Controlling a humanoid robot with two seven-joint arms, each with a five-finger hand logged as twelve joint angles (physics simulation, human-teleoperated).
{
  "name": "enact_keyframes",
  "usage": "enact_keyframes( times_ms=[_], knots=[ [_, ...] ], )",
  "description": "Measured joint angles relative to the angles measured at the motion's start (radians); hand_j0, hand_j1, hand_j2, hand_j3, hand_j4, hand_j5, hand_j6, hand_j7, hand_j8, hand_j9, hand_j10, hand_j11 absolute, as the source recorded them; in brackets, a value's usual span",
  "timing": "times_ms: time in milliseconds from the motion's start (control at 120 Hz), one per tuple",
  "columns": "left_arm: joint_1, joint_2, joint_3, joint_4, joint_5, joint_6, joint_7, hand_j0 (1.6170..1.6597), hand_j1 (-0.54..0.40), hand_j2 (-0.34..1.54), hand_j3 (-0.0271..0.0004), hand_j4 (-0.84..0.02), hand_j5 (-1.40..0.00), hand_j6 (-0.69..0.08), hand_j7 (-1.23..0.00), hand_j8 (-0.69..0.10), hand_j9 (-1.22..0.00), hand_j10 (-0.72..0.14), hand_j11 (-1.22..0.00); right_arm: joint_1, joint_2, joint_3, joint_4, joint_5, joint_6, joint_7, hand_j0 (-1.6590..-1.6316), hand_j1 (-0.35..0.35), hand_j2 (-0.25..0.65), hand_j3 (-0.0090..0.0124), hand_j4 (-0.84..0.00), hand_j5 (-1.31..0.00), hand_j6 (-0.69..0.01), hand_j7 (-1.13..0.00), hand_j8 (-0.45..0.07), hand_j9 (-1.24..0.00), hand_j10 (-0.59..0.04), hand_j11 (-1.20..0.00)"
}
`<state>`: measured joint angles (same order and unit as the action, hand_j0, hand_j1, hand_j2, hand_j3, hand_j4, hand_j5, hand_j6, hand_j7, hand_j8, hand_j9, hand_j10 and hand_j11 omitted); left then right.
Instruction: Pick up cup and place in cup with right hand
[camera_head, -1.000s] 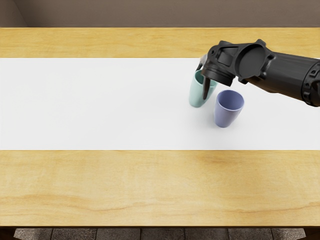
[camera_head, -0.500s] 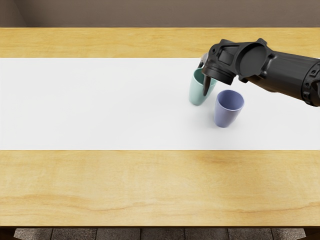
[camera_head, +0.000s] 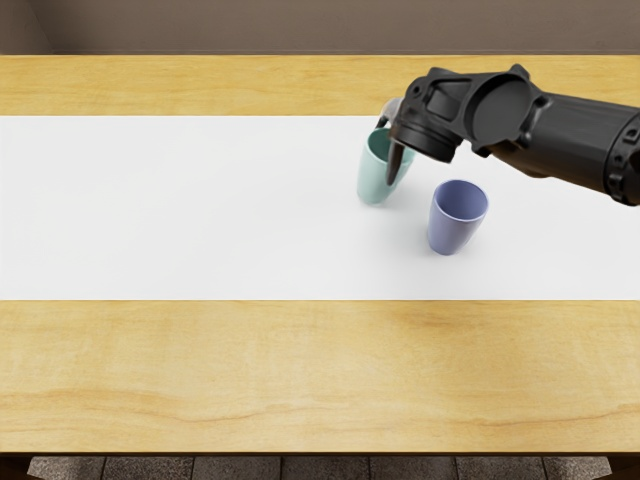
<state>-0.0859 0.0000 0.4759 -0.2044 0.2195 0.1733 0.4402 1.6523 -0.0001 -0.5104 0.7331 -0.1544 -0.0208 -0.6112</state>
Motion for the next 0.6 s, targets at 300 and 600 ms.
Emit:
enact_keyframes(
  times_ms=[300,600],
  knots=[
    [0.002,0.0,0.001,-0.001,0.0,0.0,0.0,1.6581,0.349,0.0,0.0,0.0,0.0,0.0,0.0,0.0,0.0,0.0,0.0,0.112,-0.068,0.026,0.174,0.001,-0.055,0.0,-1.6556,0.159,-0.028,0.0018,-0.297,-0.7,-0.174,-0.65,-0.184,-0.68,-0.402,-0.68],
    [0.004,0.0,0.001,-0.001,0.0,0.0,0.0,1.6581,0.349,0.0,0.0,0.0,0.0,0.0,0.0,0.0,0.0,0.0,0.0,0.209,-0.186,0.033,0.302,0.001,-0.057,0.0,-1.6538,0.17,-0.032,0.0002,-0.262,-0.73,-0.141,-0.69,-0.155,-0.71,-0.375,-0.71]
  ],
)
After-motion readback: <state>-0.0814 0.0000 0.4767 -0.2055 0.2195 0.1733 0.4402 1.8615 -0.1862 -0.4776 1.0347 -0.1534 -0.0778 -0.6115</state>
